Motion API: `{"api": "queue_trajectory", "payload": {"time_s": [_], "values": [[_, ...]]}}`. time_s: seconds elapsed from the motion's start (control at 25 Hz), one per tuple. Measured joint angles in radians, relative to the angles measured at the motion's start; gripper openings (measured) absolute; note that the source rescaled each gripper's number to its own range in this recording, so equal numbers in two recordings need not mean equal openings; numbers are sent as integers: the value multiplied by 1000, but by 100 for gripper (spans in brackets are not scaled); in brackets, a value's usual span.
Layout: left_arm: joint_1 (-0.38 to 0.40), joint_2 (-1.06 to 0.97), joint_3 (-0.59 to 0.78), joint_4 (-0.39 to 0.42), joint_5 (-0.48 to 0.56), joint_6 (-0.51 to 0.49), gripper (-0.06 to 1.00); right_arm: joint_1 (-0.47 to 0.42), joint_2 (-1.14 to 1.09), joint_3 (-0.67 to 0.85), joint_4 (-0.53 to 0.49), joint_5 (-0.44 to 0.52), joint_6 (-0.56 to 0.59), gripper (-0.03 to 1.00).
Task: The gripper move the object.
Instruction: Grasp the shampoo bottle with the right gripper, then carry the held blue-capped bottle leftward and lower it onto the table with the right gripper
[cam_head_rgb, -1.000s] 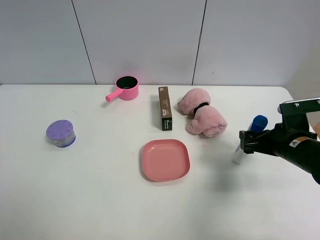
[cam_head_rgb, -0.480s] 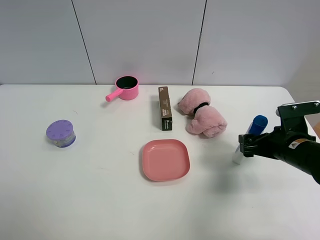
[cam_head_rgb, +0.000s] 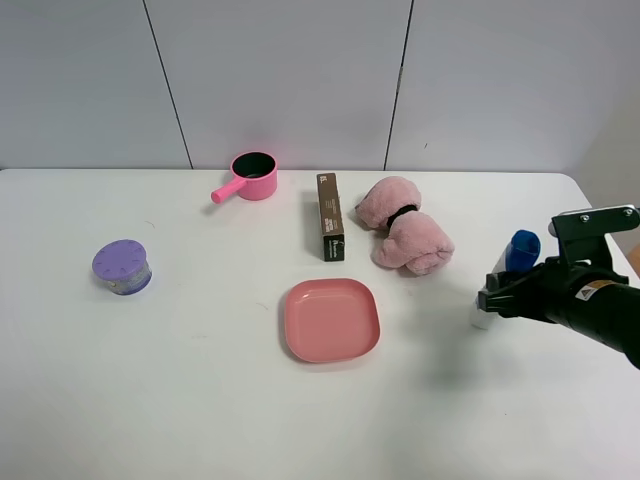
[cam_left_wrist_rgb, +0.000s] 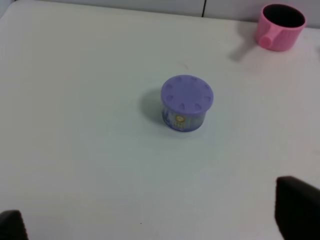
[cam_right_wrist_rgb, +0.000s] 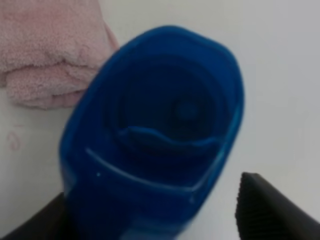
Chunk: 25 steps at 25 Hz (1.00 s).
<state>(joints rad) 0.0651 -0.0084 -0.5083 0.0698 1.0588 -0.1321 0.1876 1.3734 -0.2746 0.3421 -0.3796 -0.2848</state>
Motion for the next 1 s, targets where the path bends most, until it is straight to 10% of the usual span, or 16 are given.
{"api": "queue_trajectory", "payload": {"time_s": [0.2, 1.0], "values": [[0, 0, 0, 0, 0, 0, 100, 0, 0, 0, 0, 1, 0, 1], [0, 0, 0, 0, 0, 0, 100, 0, 1, 2, -1, -102, 8, 1]]}}
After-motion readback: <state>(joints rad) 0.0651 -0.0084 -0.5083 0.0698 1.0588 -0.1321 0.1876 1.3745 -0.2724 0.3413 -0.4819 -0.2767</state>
